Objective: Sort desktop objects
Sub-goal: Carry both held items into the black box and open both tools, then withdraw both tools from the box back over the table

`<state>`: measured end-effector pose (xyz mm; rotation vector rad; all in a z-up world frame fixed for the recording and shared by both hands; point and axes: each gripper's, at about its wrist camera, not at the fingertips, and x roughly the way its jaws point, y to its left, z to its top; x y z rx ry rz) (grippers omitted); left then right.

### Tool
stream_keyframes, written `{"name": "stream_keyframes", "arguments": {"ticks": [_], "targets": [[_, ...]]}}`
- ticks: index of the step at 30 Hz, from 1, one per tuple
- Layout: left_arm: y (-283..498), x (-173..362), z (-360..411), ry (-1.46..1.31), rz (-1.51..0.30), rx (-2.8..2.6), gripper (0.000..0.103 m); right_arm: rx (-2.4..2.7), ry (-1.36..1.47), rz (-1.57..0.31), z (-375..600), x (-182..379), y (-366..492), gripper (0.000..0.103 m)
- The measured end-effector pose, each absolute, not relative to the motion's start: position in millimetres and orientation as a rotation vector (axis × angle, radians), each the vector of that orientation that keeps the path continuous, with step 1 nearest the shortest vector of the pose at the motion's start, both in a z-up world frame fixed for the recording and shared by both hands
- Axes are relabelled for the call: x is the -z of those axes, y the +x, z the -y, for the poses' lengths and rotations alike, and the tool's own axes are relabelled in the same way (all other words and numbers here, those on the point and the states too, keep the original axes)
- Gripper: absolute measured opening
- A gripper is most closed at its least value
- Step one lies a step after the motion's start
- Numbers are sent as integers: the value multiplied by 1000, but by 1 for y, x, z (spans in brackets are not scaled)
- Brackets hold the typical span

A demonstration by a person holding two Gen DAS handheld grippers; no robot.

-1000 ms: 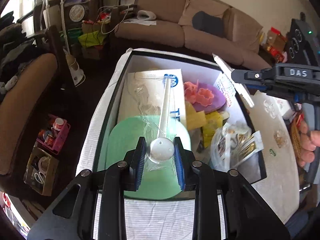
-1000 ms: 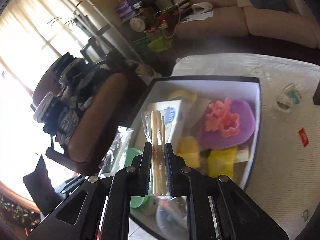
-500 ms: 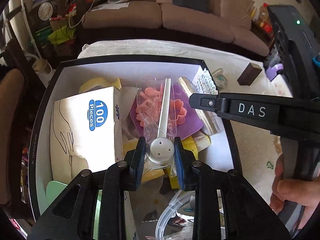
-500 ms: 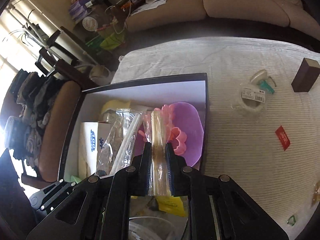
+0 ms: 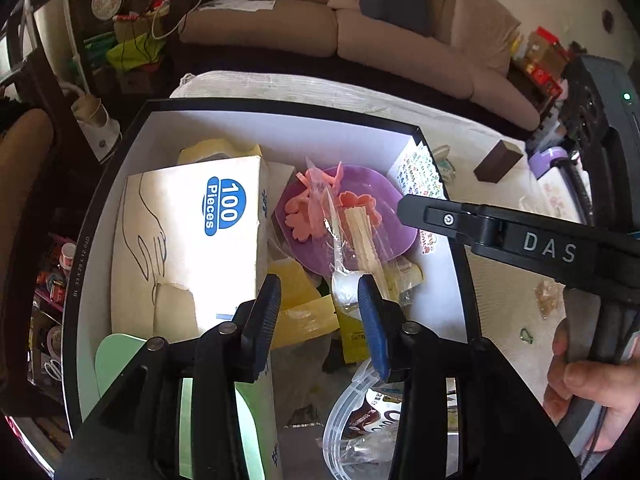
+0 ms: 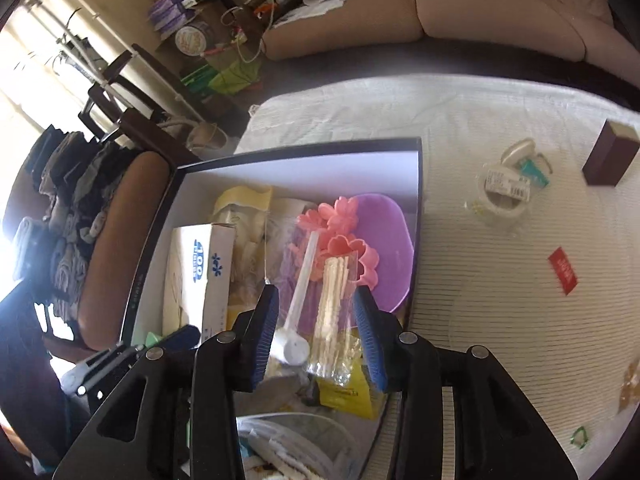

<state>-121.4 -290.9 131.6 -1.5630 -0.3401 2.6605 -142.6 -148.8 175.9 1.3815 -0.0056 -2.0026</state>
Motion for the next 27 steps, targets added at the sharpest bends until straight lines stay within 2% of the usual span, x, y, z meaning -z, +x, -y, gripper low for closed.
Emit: {"name": "stream_keyframes", "arguments": {"ticks": [7,9,11,12,13,14,15,16,17,27], "targets": [[-103,-148,284,-1562,262,-2711,46,2018,1319,-101,130,-201,-122,46],[-96,-152,277,-1557,223,-2724,56,2020,1311,-102,121,-204,-117,47],[-87,-158,269,-1548,134,-2786,79,2021,1309,-99,111,-207,-112,48],[-83,-160,265,-1542,76,-2829,85,2017,1313,-103,106,-207,-111,49],[-78,-162,261,-1538,36,-2857,98,2017,1315,-106,100,-207,-109,50],[-74,-164,259,-1537,22,-2867,103,2017,1311,-101,95,-208,-107,56],[-70,-165,257,-1540,27,-2868,103,2016,1306,-91,89,-209,-105,73],[-66,-166,256,-1549,38,-2871,103,2024,1300,-82,83,-210,-101,85],[-61,-168,255,-1545,50,-2879,103,2046,1290,-82,77,-212,-98,103],[-12,-195,239,-1509,79,-2934,103,2121,1247,-181,29,-227,-56,103]]}}
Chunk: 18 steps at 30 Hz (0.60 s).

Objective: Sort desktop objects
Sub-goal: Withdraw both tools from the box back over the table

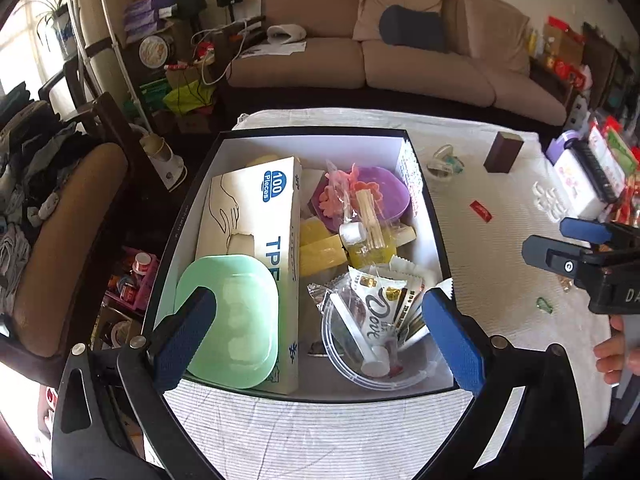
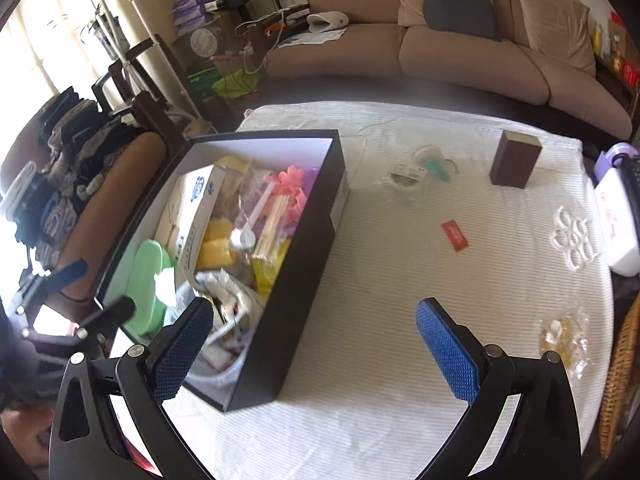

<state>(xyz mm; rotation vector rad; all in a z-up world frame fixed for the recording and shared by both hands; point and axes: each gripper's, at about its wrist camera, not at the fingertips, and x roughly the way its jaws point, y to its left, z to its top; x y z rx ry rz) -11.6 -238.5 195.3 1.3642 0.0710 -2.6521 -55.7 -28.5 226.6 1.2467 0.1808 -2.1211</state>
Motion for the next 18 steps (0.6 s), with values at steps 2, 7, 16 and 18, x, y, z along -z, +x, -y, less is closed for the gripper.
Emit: {"name": "stream_keyframes", "arguments": {"ticks": [2,7,16,18], "targets": [[-4,-201,233,1355,-72,2656,103,2129,1236,-193,18,-229,-46,103],[13,-213,214,1336,-60,2671,103,2156,1219,-173,-14,-232,-31,103],[25,-210,161,1345,-30,2709,103,2198,1201,-164,-87,-226,-24,103],[27,-208,146,1333,-52,2766,103,2206,1182,-149,-110,-228,-28,103]]}}
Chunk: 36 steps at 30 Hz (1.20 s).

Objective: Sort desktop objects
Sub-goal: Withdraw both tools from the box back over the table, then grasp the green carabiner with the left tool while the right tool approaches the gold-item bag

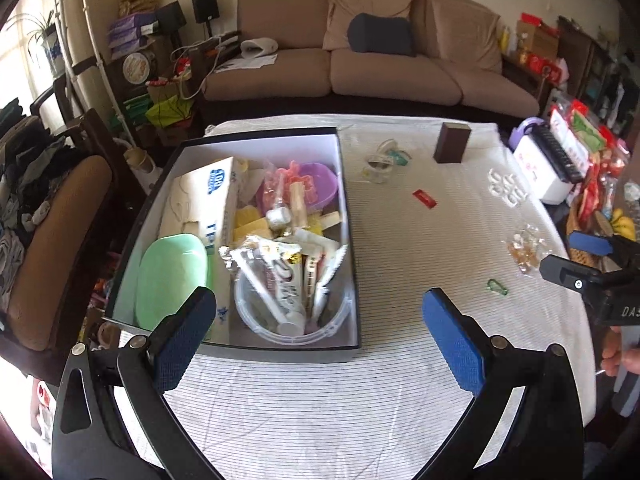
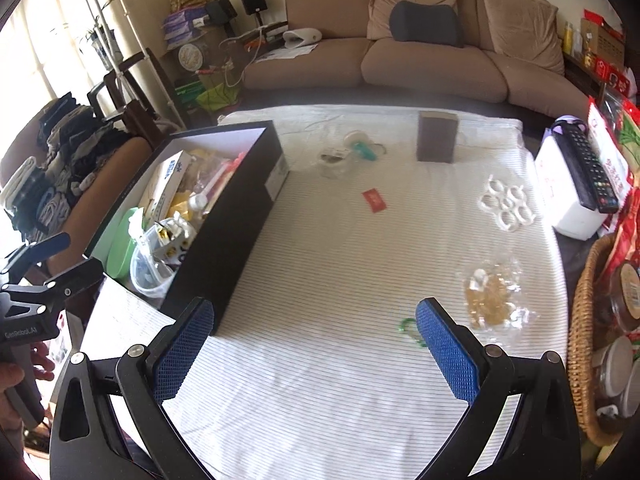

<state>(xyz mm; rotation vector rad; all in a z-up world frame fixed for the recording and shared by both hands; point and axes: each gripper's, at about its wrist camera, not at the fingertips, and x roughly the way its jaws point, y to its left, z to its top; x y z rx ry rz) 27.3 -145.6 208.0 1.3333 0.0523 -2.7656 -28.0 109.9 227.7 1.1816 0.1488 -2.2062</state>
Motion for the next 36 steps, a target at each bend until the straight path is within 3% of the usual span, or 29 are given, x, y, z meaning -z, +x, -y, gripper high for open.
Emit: {"name": "stream_keyframes", "arguments": {"ticks": [7,19,28,36], "targets": [[16,-183,73,1346,-97,2965,103,2366,1117,-77,-205,-230,-52,103],[-30,-73,-57,1579,123,3026,103,2368,1213,340,-283,-145,-94,103],[-61,-24,-91,1664,311,3124,102,2266,1297,443,-287,-104,-118,103],[-72,-4,-85,1637,305,3107,84,2246,1272,369,-270,-111,-121,103]]}}
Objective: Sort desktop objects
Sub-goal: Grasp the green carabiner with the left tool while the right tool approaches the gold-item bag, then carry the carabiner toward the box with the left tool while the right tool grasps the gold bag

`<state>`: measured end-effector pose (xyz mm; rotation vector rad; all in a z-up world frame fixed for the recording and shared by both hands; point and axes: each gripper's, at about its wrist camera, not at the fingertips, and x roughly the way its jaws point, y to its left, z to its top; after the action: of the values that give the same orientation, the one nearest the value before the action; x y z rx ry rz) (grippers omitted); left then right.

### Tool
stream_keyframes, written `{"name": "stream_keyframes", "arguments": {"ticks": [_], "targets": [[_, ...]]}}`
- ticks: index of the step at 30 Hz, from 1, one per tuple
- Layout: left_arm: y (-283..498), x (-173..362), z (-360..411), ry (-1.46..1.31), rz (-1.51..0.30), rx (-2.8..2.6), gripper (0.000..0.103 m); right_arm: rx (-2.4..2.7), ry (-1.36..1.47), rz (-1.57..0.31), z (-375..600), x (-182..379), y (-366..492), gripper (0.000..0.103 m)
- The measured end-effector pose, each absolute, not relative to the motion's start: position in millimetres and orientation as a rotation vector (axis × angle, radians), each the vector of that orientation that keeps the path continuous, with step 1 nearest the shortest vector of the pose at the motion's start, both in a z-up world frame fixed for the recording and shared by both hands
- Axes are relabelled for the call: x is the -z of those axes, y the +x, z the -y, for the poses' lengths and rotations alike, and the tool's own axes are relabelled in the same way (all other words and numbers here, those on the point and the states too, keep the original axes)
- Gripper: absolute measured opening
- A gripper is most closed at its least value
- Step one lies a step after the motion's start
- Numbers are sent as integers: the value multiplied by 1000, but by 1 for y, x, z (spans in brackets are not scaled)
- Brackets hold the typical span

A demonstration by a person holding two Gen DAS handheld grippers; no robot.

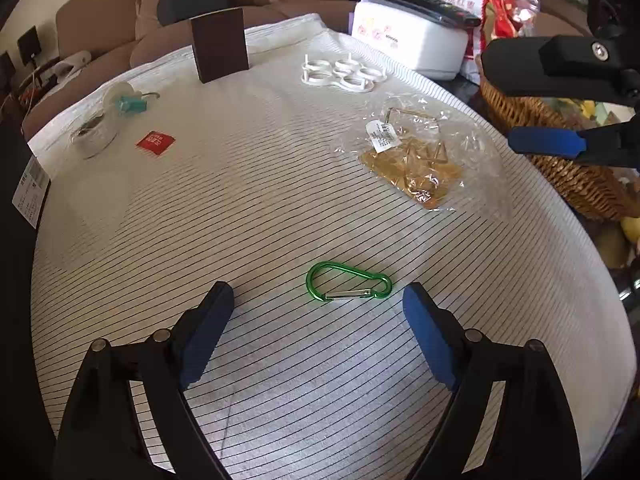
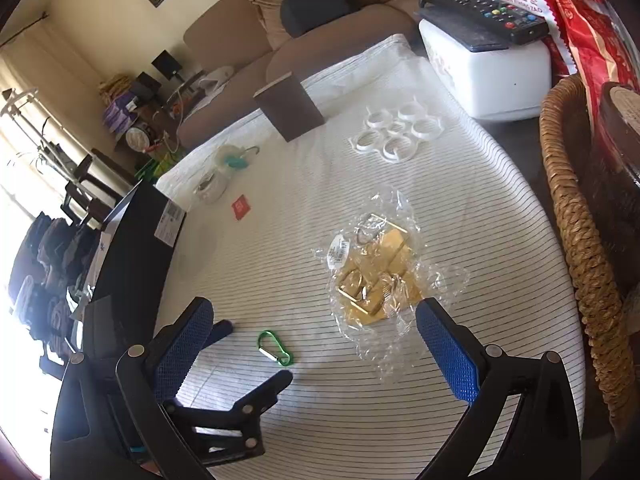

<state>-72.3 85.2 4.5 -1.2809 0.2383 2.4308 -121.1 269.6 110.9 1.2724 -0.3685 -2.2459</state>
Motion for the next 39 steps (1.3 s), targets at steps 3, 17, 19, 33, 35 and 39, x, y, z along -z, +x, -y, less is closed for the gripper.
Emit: {"name": "stream_keyframes", "arguments": {"ticks": [3,17,19,33,35,39], "targets": [[-73,-4,-93,-1250,-256,-2432,83,2242,1293,366,-270,-107,-122,103],[-68,-19,-76,-1245,-54,-2419,42,2209,1296,463,-287,-102,-130,103],[-62,-30,-65,-1231,-14,-2422,42,2212,1287,475,-289,-102,-132,103],[-12,-160,64,-1068,25,-2571,42,2311,1224,-171,-212,-77,-160,103],[-10,-169,90,-1069,14,-2619,42,2306,1261,-264,-199,-64,-163,103],[-6,-179,142,-1086,41,-2685,42,2315,1265,-368,-191,-48,-163,83]]}}
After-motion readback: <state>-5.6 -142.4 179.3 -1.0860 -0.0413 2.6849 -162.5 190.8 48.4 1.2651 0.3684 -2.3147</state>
